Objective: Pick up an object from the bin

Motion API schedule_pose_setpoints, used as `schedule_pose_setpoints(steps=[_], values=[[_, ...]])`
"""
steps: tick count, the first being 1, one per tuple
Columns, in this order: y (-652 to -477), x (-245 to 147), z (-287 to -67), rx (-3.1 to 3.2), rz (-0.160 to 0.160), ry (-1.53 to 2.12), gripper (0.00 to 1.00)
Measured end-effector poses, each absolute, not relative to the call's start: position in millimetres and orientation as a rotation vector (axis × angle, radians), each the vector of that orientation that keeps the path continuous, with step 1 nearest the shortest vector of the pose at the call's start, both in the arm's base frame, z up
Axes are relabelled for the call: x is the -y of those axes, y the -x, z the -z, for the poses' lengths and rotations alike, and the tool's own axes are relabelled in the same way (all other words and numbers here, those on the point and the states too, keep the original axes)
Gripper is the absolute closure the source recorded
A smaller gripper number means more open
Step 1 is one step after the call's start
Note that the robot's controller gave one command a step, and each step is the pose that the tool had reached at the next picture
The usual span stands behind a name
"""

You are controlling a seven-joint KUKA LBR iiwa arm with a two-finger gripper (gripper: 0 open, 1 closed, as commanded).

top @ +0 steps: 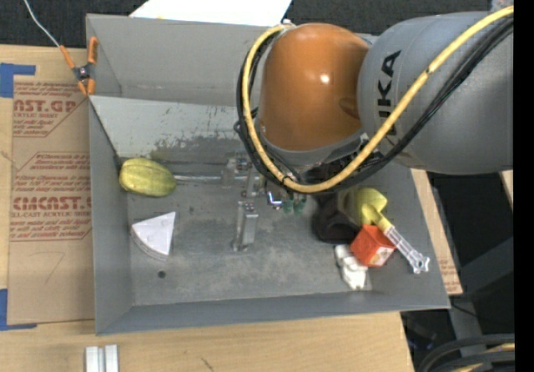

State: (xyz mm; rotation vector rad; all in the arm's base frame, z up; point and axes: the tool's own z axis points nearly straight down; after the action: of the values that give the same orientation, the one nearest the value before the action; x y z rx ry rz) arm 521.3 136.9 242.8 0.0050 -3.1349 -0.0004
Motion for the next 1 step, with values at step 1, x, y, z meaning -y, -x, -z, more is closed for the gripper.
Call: schedule_pose_setpoints(steps=[1], values=[[-522.8,-135.9,-247.6,3.143,0.003,-0.001,0.00]])
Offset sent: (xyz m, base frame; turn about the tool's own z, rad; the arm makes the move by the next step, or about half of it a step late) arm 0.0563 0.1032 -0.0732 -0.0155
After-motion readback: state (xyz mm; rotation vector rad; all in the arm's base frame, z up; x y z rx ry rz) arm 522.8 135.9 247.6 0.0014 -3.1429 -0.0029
